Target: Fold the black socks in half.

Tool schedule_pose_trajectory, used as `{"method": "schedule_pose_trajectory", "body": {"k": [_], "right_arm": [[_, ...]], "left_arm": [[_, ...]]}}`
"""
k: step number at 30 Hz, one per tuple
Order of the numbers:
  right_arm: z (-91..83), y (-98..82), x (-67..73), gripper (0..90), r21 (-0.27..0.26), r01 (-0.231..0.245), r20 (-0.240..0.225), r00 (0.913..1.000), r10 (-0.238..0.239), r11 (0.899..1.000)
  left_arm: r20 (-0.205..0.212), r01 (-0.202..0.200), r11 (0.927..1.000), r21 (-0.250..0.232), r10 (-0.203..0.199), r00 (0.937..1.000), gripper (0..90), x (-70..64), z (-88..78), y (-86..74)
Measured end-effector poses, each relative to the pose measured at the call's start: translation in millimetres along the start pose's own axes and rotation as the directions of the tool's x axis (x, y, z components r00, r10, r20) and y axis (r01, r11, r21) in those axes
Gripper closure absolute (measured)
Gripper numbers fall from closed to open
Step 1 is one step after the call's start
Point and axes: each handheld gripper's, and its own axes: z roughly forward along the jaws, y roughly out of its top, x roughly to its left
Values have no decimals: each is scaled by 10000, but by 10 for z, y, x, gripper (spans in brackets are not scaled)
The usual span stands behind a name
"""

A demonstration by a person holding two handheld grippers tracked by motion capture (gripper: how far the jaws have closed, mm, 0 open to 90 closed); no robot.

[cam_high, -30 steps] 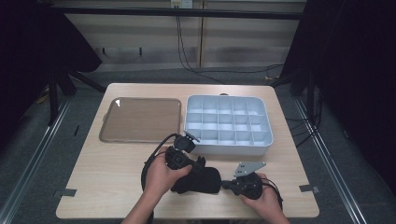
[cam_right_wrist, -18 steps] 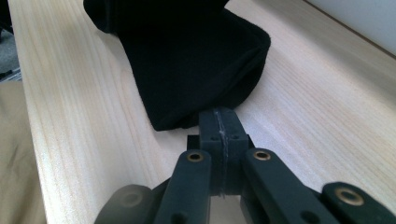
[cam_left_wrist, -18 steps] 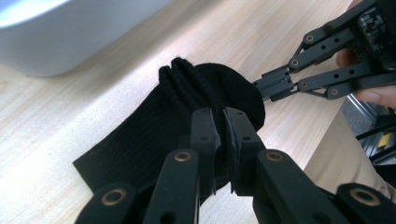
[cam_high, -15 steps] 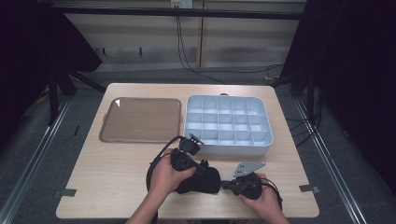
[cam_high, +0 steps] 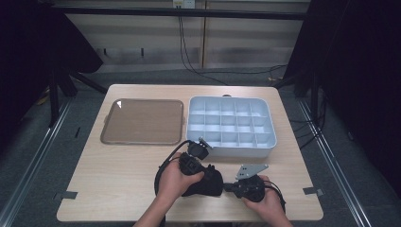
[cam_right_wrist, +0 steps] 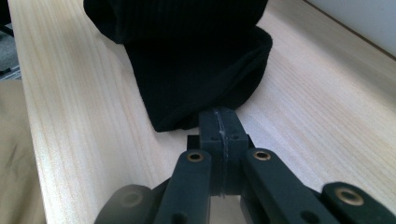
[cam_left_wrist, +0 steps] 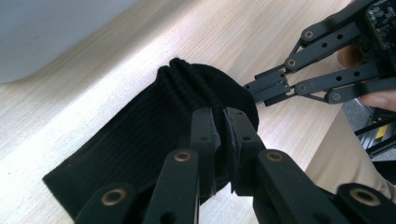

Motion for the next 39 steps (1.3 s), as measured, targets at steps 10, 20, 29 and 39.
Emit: {"method": "schedule_pose_trajectory", "body": {"k": [10, 20, 29, 39], "right_arm": [[6, 7, 4, 900, 14, 18, 4, 10000, -18, 10000], [6, 6, 1, 900, 12, -4, -19, 10000, 4, 10000], [8, 7, 0, 900, 17, 36, -8, 10000, -36, 10000], [7, 9, 2, 900, 33, 8, -21, 10000, -8, 10000]], "left_arm": [[-80, -85, 10000, 34, 86, 9999, 818, -21, 100, -4], [116, 36, 10000, -48, -36, 9999, 773, -32, 136, -22], [220, -10, 9999, -166, 14, 9998, 730, -28, 81, -25], [114, -128, 9992, -369, 133, 9998, 646, -11, 5, -34]]}}
